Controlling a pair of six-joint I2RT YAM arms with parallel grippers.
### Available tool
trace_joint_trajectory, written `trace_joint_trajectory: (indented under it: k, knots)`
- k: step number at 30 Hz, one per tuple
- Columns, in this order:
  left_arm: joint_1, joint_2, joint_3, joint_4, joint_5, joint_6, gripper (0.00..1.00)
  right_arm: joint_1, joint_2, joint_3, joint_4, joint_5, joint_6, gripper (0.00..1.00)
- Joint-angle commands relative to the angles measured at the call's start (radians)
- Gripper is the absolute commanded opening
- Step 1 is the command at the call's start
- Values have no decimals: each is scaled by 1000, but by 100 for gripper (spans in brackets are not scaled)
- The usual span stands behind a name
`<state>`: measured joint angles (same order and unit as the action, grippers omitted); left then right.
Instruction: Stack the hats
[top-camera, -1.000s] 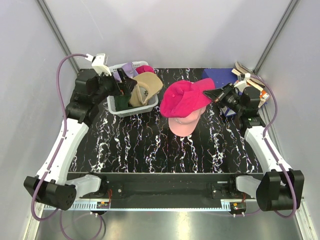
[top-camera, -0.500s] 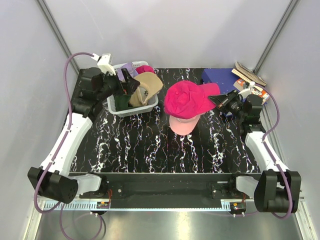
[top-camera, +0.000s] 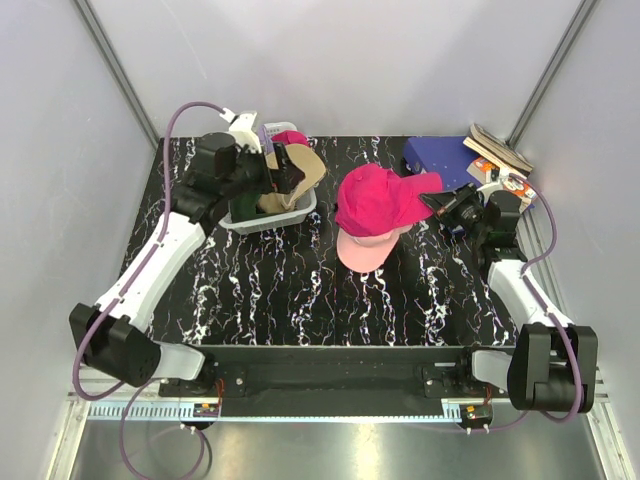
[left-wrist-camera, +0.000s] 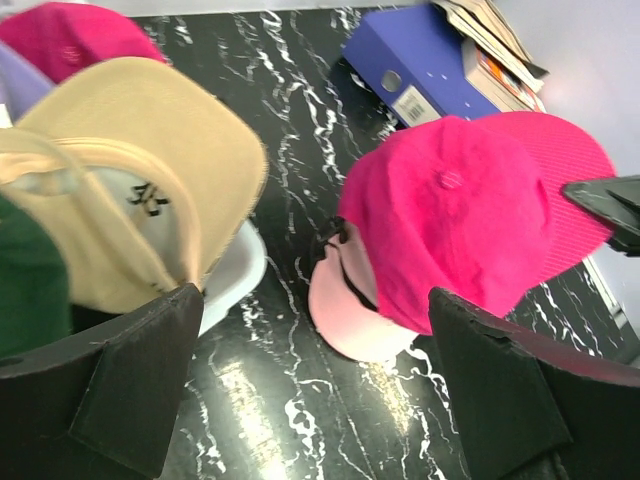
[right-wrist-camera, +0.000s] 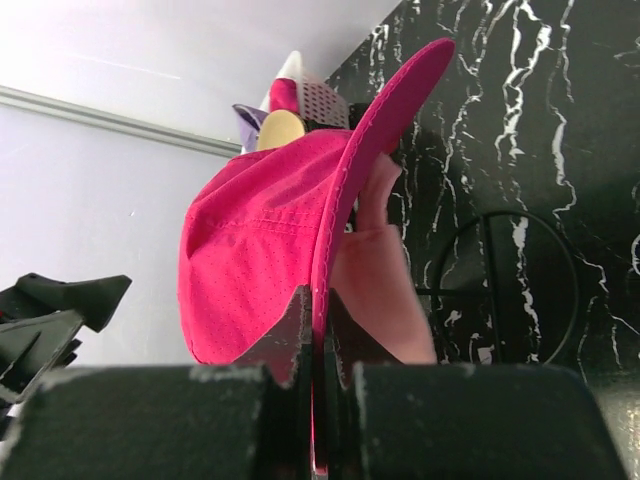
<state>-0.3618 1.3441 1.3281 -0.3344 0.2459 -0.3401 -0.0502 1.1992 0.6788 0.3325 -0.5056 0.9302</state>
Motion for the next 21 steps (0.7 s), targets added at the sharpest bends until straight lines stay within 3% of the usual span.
trace_joint_trajectory:
  k: [1,21]
  knots:
    - [-37,36,69,78,7,6,99,-14,23,-33,8,49,-62,0]
    - [-78,133,129,90,12,-10,99,-14,155,-67,-148,191,-264,0]
